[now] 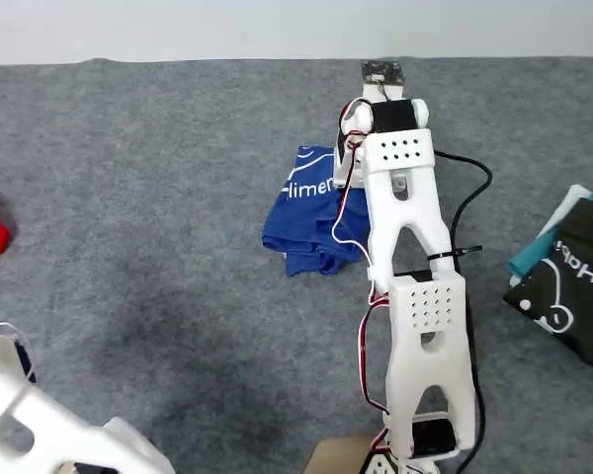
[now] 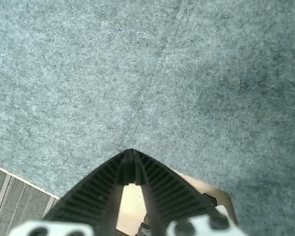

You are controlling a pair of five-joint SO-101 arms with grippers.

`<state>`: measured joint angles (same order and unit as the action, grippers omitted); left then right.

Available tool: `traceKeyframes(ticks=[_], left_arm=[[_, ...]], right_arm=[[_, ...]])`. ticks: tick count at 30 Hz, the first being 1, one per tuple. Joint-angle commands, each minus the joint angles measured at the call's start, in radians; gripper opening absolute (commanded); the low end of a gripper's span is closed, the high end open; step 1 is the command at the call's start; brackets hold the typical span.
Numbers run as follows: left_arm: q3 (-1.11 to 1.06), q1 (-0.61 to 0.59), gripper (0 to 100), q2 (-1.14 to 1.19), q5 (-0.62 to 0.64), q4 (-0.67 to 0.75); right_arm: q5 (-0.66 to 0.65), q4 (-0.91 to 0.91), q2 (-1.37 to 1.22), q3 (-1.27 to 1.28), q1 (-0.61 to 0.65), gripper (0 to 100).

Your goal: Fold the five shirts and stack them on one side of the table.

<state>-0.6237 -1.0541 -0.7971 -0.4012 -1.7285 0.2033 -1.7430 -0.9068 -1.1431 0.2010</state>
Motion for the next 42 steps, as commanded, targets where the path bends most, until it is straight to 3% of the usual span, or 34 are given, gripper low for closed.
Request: traceKeyframes(ticks=[1,7,14,18,27,30,35,42], left_arm=[[0.004,0.005,0,-0.018,-0.008,-0.009],[0.004,0.000,0,-0.018,-0.008,-0.009],[0.004,0.006,0,-0.018,-0.008,-0.008],[0.004,0.006,0,-0.018,-0.008,-0.006],[0.039,0.002,0,-0.018,-0.009,-0.009],[0.084,-0.003,0,-0.018,-0.009,-0.009],[0.094,0.006,0,-0.018,-0.009,-0.003],[0.091,0.006,0,-0.017,-0.009,-0.003]], right_arm=[[-0.012,-0.028,0.001,-0.058,-0.019,0.9],[-0.110,-0.038,-0.104,-0.060,-0.016,3.2],[-0.115,-0.047,-0.073,-0.063,-0.008,31.5],[-0.118,-0.047,0.012,-0.063,0.022,37.7],[-0.112,-0.047,0.196,-0.058,0.145,36.6],[-0.112,-0.048,0.220,-0.058,0.176,27.1],[-0.204,-0.048,0.186,-0.023,0.189,0.0],[-0.224,-0.045,0.171,0.133,0.193,0.9]])
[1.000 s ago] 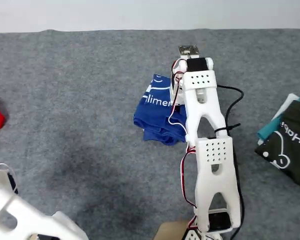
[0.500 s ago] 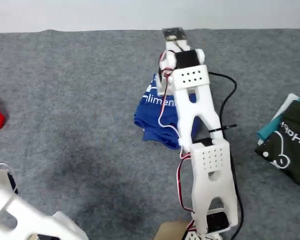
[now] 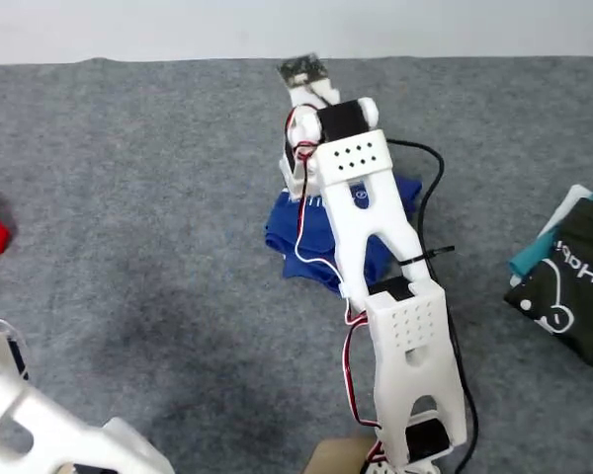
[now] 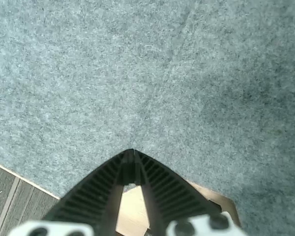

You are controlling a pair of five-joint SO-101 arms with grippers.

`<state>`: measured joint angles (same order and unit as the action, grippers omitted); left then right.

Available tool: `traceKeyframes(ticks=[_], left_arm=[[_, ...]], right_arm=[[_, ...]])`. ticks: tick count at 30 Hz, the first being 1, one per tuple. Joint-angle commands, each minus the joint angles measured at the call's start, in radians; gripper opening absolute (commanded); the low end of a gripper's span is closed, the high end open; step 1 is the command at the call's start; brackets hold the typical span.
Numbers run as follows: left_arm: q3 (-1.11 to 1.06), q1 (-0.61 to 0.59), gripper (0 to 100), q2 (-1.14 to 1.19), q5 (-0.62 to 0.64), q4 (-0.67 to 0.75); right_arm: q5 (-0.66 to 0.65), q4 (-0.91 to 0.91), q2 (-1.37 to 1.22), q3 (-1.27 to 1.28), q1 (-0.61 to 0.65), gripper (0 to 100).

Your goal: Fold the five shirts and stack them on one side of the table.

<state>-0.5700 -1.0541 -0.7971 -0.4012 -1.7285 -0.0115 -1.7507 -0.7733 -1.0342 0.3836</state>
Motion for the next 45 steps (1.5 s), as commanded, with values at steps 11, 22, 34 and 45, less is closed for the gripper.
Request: traceKeyframes(ticks=[11,22,34,45], left_arm=[[0.038,0.006,0,-0.017,-0.009,-0.003],[0.038,0.005,0,-0.017,-0.009,-0.005],[0.038,-0.002,0,-0.017,-0.009,-0.008],[-0.024,-0.002,0,-0.018,-0.011,-0.003]], right_arm=[[-0.009,-0.036,-0.107,0.124,0.170,0.9],[-0.018,-0.038,0.041,0.121,0.191,0.9],[-0.097,-0.015,0.096,0.123,0.076,0.9],[-0.100,0.116,-0.088,0.123,0.097,0.9]])
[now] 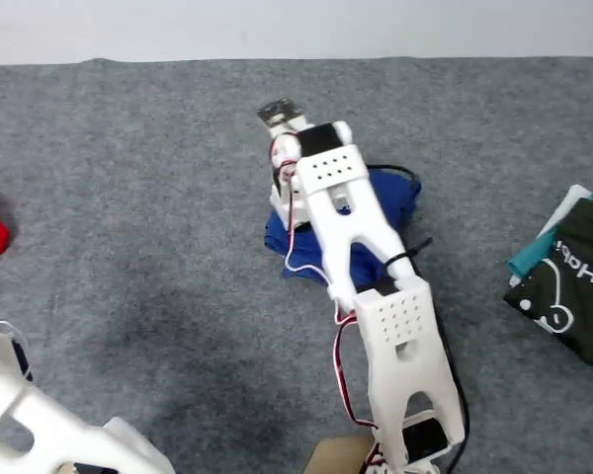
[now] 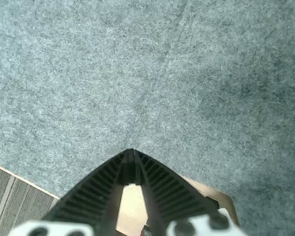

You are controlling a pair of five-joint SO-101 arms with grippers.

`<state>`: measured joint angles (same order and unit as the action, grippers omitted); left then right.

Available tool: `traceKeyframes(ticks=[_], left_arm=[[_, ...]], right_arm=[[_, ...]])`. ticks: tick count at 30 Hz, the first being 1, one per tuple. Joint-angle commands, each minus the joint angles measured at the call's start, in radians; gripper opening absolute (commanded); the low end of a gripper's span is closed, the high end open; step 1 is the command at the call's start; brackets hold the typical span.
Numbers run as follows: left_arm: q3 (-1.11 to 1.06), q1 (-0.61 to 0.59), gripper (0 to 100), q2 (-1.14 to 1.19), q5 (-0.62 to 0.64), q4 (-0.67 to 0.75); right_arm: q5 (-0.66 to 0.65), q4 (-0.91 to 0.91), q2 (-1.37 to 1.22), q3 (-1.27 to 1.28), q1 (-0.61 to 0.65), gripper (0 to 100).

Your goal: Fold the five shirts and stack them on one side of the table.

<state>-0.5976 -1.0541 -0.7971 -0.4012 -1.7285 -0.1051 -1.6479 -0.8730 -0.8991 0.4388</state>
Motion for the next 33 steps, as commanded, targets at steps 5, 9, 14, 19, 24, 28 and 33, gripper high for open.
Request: traceKeyframes(ticks=[5,9,14,19,24,28,33], left_arm=[[0.013,0.003,0,-0.018,-0.011,-0.003],[0.012,-0.002,0,-0.018,-0.011,-0.003],[0.013,-0.003,0,-0.018,-0.011,-0.003],[0.007,0.002,0,-0.018,-0.011,-0.003],[0.007,0.005,0,-0.018,-0.011,-0.003],[0.007,0.005,0,-0.018,-0.011,-0.003],[0.007,0.005,0,-0.018,-0.011,-0.003]], right_arm=[[-0.009,0.013,0.012,-0.009,0.117,0.9],[-0.009,0.013,0.016,-0.008,0.130,0.9],[-0.029,-0.079,0.053,-0.046,0.134,0.9],[-0.078,-0.139,0.120,-0.106,0.094,0.9],[-0.080,-0.074,0.110,-0.101,0.012,0.9],[-0.080,-0.021,0.024,-0.098,-0.015,0.9],[-0.080,-0.005,-0.088,-0.100,0.045,0.9]])
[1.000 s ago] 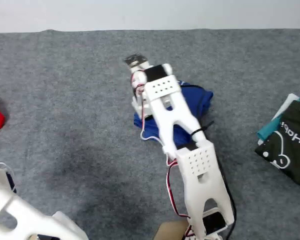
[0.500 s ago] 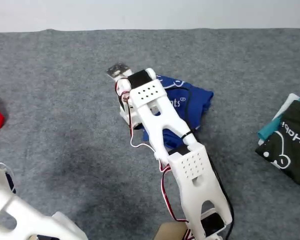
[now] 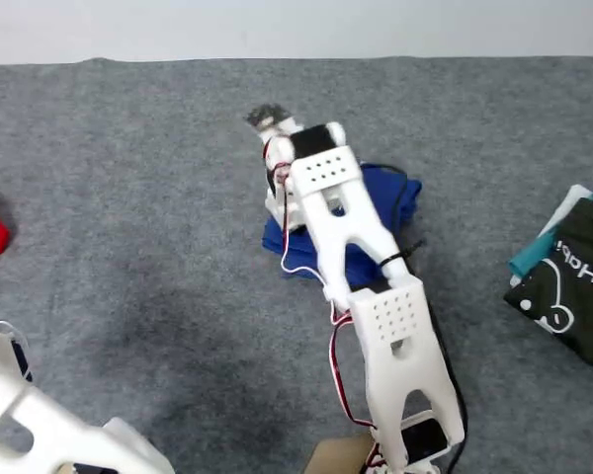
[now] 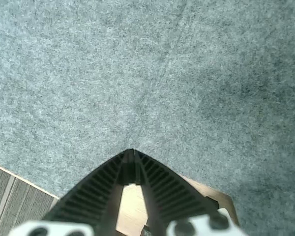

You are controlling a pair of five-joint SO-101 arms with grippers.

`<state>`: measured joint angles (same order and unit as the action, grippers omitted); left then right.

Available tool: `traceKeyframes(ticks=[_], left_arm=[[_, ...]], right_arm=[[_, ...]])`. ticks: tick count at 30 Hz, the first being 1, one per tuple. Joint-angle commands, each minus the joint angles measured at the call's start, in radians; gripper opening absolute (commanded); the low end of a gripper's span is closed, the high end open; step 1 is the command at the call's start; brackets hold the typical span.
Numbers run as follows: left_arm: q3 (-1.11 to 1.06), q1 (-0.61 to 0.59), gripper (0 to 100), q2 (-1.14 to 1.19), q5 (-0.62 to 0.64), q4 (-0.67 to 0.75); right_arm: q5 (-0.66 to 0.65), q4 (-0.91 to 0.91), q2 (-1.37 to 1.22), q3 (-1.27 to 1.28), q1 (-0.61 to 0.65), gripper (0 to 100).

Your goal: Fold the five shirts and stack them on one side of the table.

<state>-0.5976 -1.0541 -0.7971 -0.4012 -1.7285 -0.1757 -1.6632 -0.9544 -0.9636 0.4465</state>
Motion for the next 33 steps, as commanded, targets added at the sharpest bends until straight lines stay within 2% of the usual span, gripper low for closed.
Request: traceKeyframes(ticks=[1,7,16,20,33], left_arm=[[0.007,0.005,0,-0.018,-0.011,-0.003],[0.010,0.005,0,-0.018,-0.011,-0.003],[0.007,0.005,0,-0.018,-0.011,-0.002],[0.012,0.005,0,-0.018,-0.011,-0.002],[0.005,0.005,0,-0.018,-0.011,-0.002]], right_arm=[[-0.009,0.005,-0.022,-0.035,0.061,0.9],[-0.009,-0.021,-0.019,-0.049,0.113,0.9],[-0.011,-0.125,0.056,-0.255,0.025,0.9],[-0.011,-0.127,0.124,-0.267,-0.024,0.9],[-0.003,-0.124,0.466,0.341,-0.151,0.9]])
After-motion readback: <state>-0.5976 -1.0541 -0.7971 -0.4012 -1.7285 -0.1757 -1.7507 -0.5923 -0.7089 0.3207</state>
